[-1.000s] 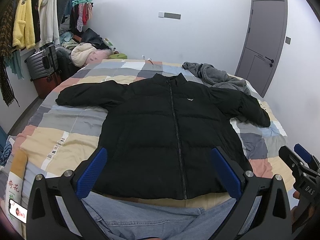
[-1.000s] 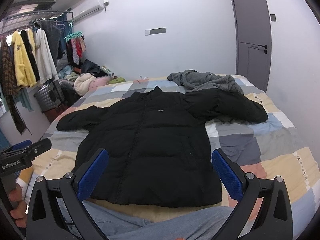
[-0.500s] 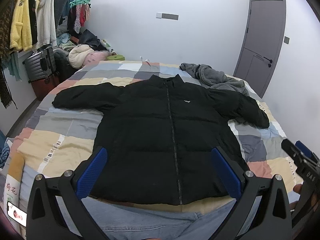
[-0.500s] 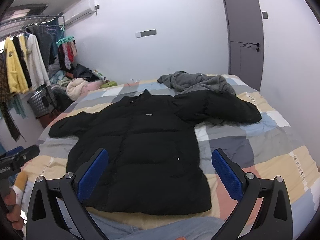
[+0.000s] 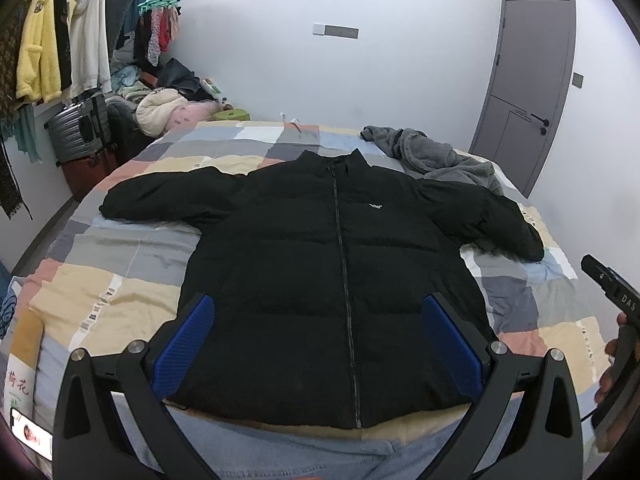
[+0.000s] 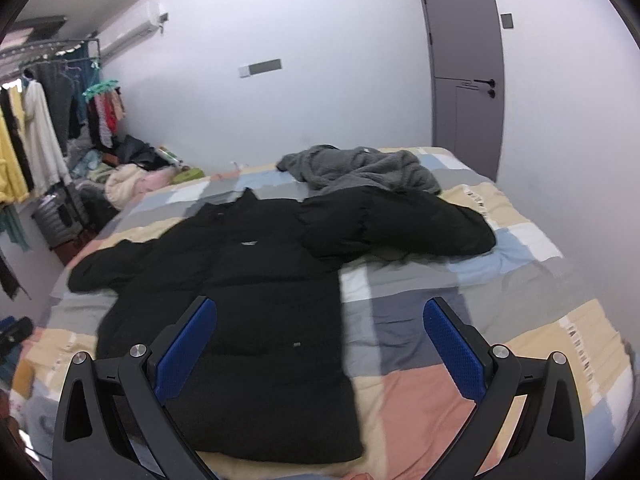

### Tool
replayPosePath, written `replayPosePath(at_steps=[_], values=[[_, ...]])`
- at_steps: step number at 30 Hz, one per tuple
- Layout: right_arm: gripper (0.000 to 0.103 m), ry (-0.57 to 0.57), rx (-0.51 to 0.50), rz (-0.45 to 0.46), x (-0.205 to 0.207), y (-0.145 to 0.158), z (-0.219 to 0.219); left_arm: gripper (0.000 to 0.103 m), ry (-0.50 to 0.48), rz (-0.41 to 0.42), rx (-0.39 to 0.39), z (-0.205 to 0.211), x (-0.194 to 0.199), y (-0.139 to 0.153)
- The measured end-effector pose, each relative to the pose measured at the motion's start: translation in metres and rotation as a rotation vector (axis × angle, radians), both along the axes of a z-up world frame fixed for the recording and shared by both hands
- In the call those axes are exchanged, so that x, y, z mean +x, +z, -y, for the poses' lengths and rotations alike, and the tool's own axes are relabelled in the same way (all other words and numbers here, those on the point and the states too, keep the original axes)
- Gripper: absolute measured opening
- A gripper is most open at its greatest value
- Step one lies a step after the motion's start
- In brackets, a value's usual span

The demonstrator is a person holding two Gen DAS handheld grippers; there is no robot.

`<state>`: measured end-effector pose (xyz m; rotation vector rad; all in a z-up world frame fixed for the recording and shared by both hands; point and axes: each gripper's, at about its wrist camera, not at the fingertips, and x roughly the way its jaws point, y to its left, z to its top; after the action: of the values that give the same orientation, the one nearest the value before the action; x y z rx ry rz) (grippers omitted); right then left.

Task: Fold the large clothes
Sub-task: 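Reach the right tool to the sleeve cuff nearest it and grasp it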

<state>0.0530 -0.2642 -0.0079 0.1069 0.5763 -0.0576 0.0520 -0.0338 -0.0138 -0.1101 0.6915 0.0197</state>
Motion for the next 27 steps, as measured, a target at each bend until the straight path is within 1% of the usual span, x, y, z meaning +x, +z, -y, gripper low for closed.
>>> replayPosePath(at_steps=[4,7,13,15,17,19,21,23,27], values=[[0.103,-0.033,-0.006,-0.009,0.018,-0.003,0.022,0.103,-0.020,0.007,-0.019,0.001,0.014,-0.003],[0.103,-0.049,-0.018,-0.023,0.033,-0.006,0.037,0.103,-0.022,0.003,-0.004,0.002,0.026,-0.007],[0.103,-0.075,-0.019,-0.030,0.061,-0.017,0.068,0.103,-0.015,0.016,-0.001,0.000,0.047,-0.015],[0.103,-0.088,0.006,-0.021,0.070,-0.022,0.079,0.103,-0.013,0.029,-0.002,-0.001,0.056,-0.021],[0.103,-0.112,0.029,0.002,0.080,-0.030,0.093,0.103,-0.020,0.042,-0.026,-0.005,0.063,-0.029],[0.103,-0.113,0.030,0.018,0.089,-0.038,0.104,0.103,-0.015,0.042,-0.057,-0.012,0.075,-0.039],[0.103,-0.121,0.024,0.009,0.102,-0.049,0.115,0.103,0.001,0.043,-0.079,-0.019,0.085,-0.049],[0.103,-0.132,0.048,-0.005,0.115,-0.059,0.127,0.103,0.013,0.035,-0.081,-0.025,0.094,-0.059],[0.103,-0.160,0.103,0.005,0.138,-0.080,0.158,0.103,0.037,0.032,-0.062,-0.035,0.111,-0.077]])
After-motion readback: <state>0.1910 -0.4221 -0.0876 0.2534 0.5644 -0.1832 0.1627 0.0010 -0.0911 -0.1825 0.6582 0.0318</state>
